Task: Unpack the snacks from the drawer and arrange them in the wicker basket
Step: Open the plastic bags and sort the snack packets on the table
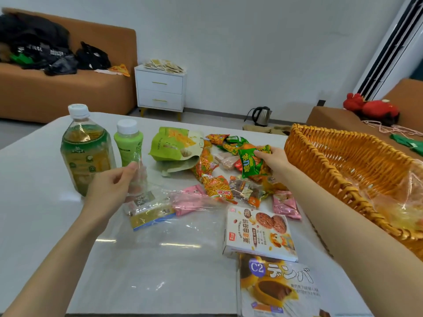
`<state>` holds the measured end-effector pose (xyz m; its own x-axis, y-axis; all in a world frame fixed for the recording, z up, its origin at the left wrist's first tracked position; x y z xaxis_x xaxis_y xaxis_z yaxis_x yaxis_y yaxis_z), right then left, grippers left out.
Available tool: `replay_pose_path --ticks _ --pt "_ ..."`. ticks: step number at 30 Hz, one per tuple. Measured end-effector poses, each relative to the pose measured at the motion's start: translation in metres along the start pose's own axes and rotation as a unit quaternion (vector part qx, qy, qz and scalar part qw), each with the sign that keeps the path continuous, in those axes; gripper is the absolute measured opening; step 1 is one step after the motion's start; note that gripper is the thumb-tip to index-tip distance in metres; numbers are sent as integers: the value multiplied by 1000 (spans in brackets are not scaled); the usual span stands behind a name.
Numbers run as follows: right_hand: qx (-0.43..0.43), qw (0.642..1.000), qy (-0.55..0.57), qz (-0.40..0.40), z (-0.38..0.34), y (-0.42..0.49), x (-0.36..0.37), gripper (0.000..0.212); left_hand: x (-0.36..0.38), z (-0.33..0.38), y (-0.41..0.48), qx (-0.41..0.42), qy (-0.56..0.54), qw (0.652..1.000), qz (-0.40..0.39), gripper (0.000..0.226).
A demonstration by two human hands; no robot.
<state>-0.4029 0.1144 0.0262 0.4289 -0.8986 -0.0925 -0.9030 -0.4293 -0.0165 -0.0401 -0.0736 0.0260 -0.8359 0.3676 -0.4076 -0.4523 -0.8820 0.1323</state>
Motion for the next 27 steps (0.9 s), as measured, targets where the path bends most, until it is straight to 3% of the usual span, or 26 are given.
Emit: replay_pose_path --ticks 6,9,11,14,18,24,27 --pt "8 976 -214 -47 30 26 17 51 17 -3 10 0 -10 1000 -8 29" --pt "56 929 -350 -103 49 35 28 90 19 -7 15 -8 -3 1000 -11 32" --pt "55 905 -401 -132 58 37 35 98 21 -9 15 -9 5 1000 -12 33" --pt "29 919 -363 -148 58 38 41 88 20 -9 16 -11 9 1000 -11 33" --pt "-29 936 -301 -180 50 33 48 42 16 -8 16 -15 -3 1000 -11 29" --pt "-142 930 -288 -177 17 12 61 40 4 -5 13 -21 -26 999 13 28" --pt "-200 938 -251 -130 -11 -10 56 39 1 -5 10 -17 -28 999 8 28"
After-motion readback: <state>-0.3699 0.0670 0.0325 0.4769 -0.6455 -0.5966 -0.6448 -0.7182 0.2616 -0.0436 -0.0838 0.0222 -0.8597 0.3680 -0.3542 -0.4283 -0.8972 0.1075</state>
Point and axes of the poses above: each hand's wrist, its own y-axis towards the middle knuckle, its own x-axis out of the palm, z = x × y, the point moved 7 cm from there along y, towards the middle knuckle, and after that the axes turned 14 degrees about y, right-handed, at the moved point
